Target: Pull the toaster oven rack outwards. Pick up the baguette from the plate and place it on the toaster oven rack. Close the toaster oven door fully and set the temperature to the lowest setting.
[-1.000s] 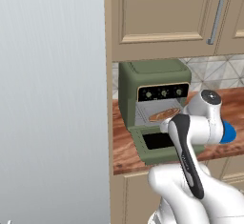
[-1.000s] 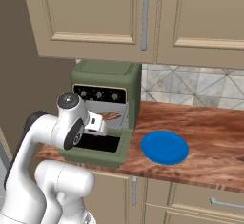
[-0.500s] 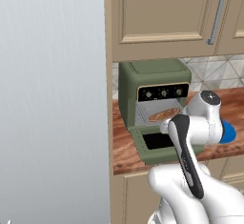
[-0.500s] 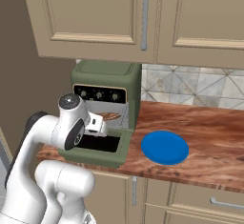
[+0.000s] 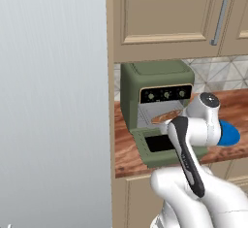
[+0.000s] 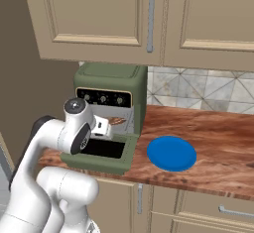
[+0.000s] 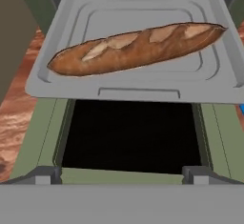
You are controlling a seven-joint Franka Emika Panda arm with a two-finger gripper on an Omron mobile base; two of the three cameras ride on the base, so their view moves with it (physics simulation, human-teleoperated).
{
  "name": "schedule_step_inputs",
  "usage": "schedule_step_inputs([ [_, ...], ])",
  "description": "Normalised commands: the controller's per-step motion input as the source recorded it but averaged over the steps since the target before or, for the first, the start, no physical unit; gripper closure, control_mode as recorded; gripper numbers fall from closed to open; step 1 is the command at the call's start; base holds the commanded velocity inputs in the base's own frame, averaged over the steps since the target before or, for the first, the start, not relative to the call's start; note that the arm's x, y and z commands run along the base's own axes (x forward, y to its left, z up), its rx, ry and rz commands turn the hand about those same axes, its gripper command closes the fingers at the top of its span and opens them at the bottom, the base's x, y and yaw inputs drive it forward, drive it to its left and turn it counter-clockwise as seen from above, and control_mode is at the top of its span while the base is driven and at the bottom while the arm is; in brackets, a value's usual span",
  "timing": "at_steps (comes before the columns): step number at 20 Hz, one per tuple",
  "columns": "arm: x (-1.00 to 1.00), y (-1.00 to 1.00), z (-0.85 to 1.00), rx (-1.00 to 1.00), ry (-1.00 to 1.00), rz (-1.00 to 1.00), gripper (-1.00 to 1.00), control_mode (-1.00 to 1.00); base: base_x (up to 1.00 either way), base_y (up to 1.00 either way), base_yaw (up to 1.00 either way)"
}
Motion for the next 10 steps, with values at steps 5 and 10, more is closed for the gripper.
schedule_step_inputs([
  [5,0.41,0.00,-0.05,0.00,0.00,0.00,-1.00,-1.00,0.00,0.00,0.00],
  [10,0.20,0.00,-0.19,0.00,0.00,0.02,-1.00,-1.00,0.00,0.00,0.00],
])
